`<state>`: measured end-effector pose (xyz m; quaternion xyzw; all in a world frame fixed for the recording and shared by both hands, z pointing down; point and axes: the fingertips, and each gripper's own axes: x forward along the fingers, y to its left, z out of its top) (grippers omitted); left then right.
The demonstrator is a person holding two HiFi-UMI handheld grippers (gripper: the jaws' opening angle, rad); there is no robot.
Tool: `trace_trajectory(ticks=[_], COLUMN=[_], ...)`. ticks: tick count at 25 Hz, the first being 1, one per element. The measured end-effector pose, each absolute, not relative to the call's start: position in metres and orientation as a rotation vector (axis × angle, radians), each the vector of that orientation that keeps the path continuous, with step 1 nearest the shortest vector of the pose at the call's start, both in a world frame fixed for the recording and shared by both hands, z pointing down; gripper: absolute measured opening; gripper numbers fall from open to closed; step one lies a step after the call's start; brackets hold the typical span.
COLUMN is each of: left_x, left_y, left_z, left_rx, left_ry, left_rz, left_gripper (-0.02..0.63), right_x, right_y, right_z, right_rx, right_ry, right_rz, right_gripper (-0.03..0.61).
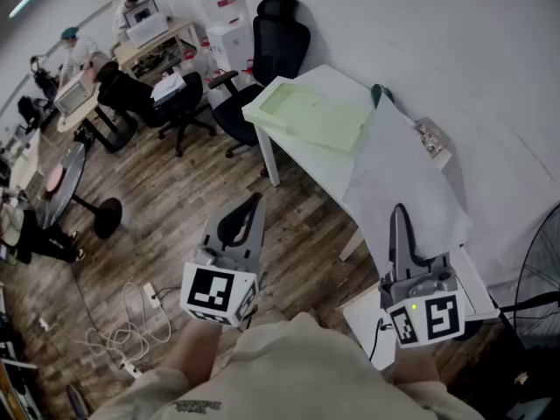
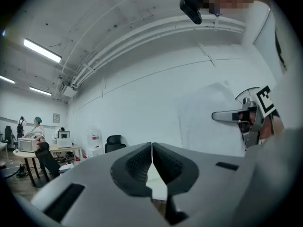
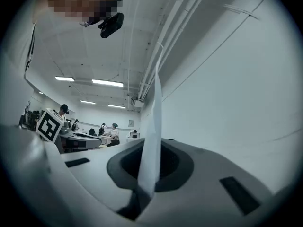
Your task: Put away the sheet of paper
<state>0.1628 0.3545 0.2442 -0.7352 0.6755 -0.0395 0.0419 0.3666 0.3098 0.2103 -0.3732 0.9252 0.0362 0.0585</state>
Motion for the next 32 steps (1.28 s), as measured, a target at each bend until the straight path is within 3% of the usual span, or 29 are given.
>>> trace_trajectory(ticks=[22, 32], left_x=[0.174, 0.147], left_y=[0.358, 0.347], left_z=[0.249, 0.258], left_rx=[-2.239, -2.217], left_ry=[2.087, 2.145], left_rz=[-0.146, -0.145], left_gripper=[0.021, 0.021], right_x=[0.373, 0.354], right_y=[0.308, 0.289], right_z=[0.222, 0.239], right_rx=[-1.090, -1.085], right_ry=[2.837, 2.868], right_rz=[0.041, -0.019], right_gripper=[0.023, 0.023])
